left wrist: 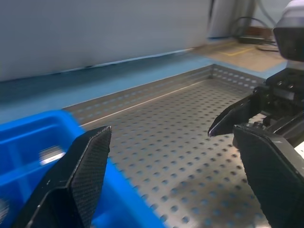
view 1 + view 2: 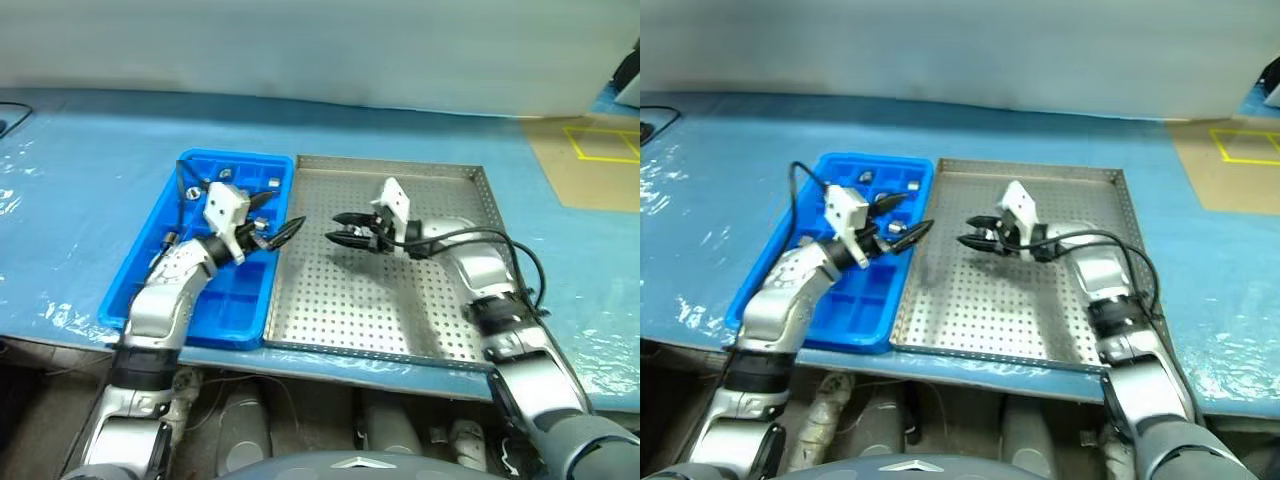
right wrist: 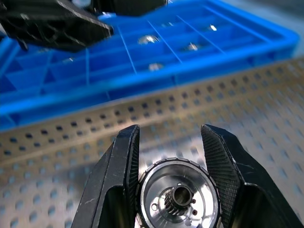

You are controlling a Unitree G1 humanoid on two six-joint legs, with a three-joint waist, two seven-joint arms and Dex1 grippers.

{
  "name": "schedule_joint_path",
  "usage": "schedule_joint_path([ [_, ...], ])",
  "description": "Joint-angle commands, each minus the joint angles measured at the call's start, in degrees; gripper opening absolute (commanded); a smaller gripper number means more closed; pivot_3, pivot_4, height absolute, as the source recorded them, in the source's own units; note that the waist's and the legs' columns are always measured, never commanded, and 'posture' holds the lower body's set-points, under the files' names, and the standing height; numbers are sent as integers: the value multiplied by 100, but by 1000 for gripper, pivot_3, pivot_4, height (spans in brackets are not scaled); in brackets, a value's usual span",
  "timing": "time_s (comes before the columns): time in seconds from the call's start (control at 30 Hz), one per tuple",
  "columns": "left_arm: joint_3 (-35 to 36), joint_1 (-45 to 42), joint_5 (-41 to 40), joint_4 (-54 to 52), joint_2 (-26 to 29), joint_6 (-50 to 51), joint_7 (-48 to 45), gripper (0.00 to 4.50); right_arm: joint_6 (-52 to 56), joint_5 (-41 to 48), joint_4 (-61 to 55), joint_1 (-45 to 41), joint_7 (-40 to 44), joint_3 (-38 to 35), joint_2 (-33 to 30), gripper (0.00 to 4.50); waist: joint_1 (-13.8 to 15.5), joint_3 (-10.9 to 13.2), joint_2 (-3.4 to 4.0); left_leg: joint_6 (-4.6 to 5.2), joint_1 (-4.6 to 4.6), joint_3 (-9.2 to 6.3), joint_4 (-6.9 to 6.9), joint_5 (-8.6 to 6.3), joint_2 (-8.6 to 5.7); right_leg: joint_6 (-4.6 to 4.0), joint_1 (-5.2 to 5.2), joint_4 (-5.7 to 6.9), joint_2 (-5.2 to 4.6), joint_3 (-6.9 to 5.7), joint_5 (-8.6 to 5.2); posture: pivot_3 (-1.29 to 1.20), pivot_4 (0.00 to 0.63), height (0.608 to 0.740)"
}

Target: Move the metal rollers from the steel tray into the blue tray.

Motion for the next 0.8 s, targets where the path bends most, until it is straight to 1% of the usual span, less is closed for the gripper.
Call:
schedule_joint_path([
  [0.03, 457, 602, -136, -980, 166, 208, 413, 4302, -575, -23, 769, -591, 301, 105, 472, 1661, 115, 0, 0, 0, -3, -2, -4, 0, 1, -4, -1, -3, 0, -5, -2, 236, 150, 740],
  [0.2, 963, 1756, -133, -2036, 190, 408, 998, 4302, -1278, -212, 2148, -1420, 355, 77, 1310, 1661, 501, 1, 0, -1, -34, -16, -4, 0, -2, -9, -11, -6, -8, -24, -6, 427, 150, 740],
  [0.3, 1107, 2288, -116, -2492, 135, 463, 1274, 4302, -1524, -320, 2827, -1781, 404, 20, 1637, 1661, 702, 1, 0, -2, -50, -32, -3, -1, -3, -10, -16, -6, -12, -41, -7, 500, 150, 740],
  [0.47, 1084, 2817, -105, -2918, -16, 478, 1610, 4302, -2058, -693, 3603, -2066, 312, 71, 1802, 1661, 1075, 4, 4, -8, -85, -76, -1, 1, -3, -9, -18, -6, -16, -49, -8, 522, 150, 740],
  [0.6, 914, 2694, -74, -2792, 82, 500, 1599, 4302, -2290, -875, 3807, -2061, 176, 20, 1775, 1661, 1214, 7, 10, -19, -92, -139, -4, 7, -6, -6, -15, 4, -12, -68, -9, 486, 150, 740],
  [0.67, 810, 2498, -66, -2652, 158, 524, 1546, 4302, -2439, -1000, 3839, -2003, 26, 26, 1714, 2387, 1238, 7, 11, -29, -93, -147, -5, 13, -6, -5, -19, 14, -11, -71, -9, 455, 150, 740],
  [0.7, 768, 2426, -67, -2608, 189, 539, 1525, 4302, -2475, -1029, 3837, -1978, -29, 9, 1697, 2591, 1253, 7, 11, -34, -92, -148, -5, 16, -7, -5, -20, 18, -9, -71, -9, 428, 150, 740],
  [0.8, 529, 2152, -76, -2415, 284, 597, 1385, 4302, -2524, -992, 3724, -1901, -254, -149, 1613, 3587, 1238, 6, 12, -45, -93, -148, -5, 23, -9, -4, -33, 36, -4, -65, -10, 374, 150, 740],
])
